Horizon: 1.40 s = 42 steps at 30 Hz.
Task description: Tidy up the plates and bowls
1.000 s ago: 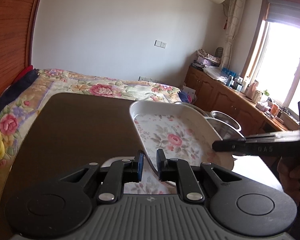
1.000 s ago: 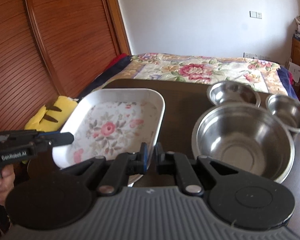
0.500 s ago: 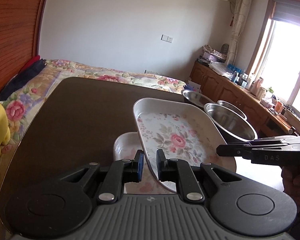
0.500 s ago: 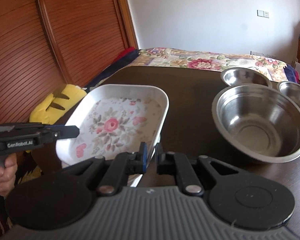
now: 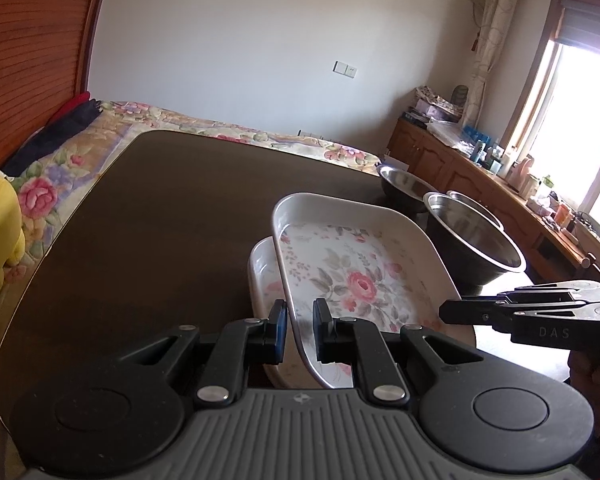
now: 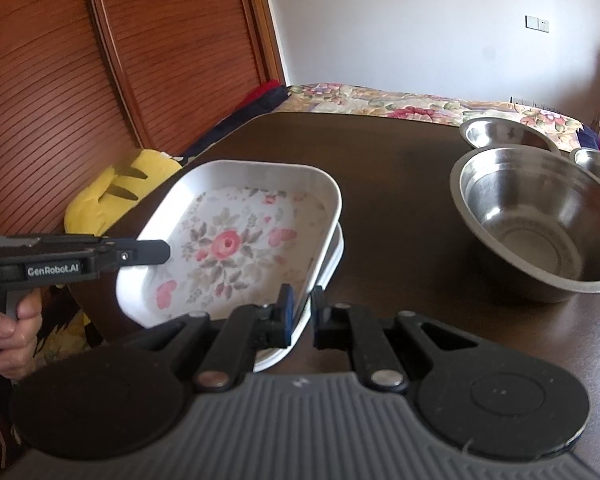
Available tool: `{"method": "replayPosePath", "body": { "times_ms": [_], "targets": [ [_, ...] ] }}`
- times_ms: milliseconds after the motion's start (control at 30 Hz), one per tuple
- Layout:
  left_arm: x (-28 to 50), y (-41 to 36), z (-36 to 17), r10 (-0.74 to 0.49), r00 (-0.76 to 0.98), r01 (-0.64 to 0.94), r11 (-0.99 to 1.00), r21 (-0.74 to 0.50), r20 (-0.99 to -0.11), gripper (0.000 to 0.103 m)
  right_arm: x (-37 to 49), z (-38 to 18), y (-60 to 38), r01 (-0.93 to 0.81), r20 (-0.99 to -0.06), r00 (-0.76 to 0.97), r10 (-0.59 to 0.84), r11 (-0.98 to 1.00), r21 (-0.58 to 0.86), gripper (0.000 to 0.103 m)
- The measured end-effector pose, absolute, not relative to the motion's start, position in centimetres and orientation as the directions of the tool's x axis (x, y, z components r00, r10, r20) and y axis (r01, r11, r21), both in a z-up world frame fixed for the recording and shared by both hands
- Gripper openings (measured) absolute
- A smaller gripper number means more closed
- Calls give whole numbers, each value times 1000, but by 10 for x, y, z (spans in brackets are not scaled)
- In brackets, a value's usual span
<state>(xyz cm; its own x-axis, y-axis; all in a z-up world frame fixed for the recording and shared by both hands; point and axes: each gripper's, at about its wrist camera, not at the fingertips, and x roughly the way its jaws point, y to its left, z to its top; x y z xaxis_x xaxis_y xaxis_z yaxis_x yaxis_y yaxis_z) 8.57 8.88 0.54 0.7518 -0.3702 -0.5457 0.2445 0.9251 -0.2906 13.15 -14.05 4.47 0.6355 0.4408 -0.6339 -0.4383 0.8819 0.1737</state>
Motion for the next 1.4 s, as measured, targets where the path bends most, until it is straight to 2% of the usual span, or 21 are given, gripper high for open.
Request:
{"method": "replayPosePath", "body": {
  "times_ms": [333,500,667,833,1167,1400],
  "targets": [
    [86,91,3,-373,750,237,923,-305,-546,41,131,44,-136,-440,-638,638,432,884,158,12],
    [88,92,1,-380,749,236,918,-318,-543,41,133,42,-136,-437,-637,636,435,884,167,17],
    [86,93,3,-370,761,232,922,-309,-533,42,132,43,-138,-434,-620,651,437,885,168,17],
    [85,96,3,-353,770,220,929,-298,-531,45,130,46,-139,-441,-609,664,434,885,150,17],
    [82,97,10,-329,797,214,938,-272,-506,72,126,46,-149,-413,-579,694,428,895,166,17],
    [81,92,15,-334,803,231,938,-259,-493,74,122,48,-161,-390,-558,725,403,909,149,17]
  ]
}}
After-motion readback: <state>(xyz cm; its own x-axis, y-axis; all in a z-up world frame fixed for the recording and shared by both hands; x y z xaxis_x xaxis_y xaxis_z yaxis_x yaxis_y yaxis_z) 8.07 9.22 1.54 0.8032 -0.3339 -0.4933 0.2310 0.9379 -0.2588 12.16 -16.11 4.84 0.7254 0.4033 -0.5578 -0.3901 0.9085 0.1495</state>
